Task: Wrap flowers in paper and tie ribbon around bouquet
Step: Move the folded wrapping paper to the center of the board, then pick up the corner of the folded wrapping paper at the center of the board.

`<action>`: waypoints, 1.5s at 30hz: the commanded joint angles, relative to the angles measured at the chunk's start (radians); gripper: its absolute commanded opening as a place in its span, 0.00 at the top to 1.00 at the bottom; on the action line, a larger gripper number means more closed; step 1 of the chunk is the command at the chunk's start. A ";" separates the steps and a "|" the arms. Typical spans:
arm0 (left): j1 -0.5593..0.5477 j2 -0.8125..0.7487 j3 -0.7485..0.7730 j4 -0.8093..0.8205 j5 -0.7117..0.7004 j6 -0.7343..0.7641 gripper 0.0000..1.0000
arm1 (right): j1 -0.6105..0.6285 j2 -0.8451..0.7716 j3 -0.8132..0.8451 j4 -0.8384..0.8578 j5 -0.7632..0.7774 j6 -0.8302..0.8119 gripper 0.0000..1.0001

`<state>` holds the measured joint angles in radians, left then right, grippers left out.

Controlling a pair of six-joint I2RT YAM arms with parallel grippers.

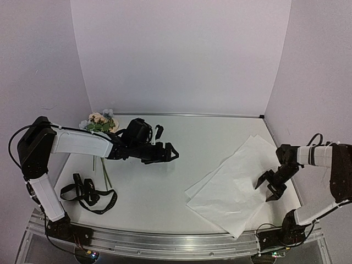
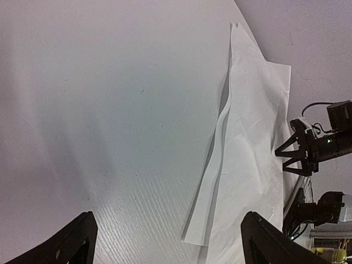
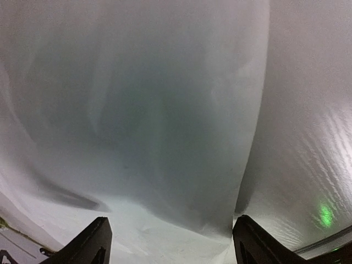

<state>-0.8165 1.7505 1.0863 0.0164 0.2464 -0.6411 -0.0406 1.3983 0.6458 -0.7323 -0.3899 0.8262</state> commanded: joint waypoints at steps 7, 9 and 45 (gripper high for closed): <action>0.000 0.076 0.056 -0.067 -0.042 -0.068 0.20 | 0.105 0.237 0.263 -0.039 -0.163 -0.086 0.40; 0.000 0.098 0.074 -0.093 -0.045 -0.068 0.23 | 0.128 0.272 0.301 -0.064 -0.156 -0.097 0.40; -0.139 0.299 0.236 -0.304 0.039 -0.136 0.62 | 0.191 0.327 0.353 -0.070 -0.136 -0.078 0.37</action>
<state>-0.9549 2.0384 1.3033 -0.2721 0.2686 -0.7433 0.1467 1.7332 0.9668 -0.7818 -0.5361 0.7486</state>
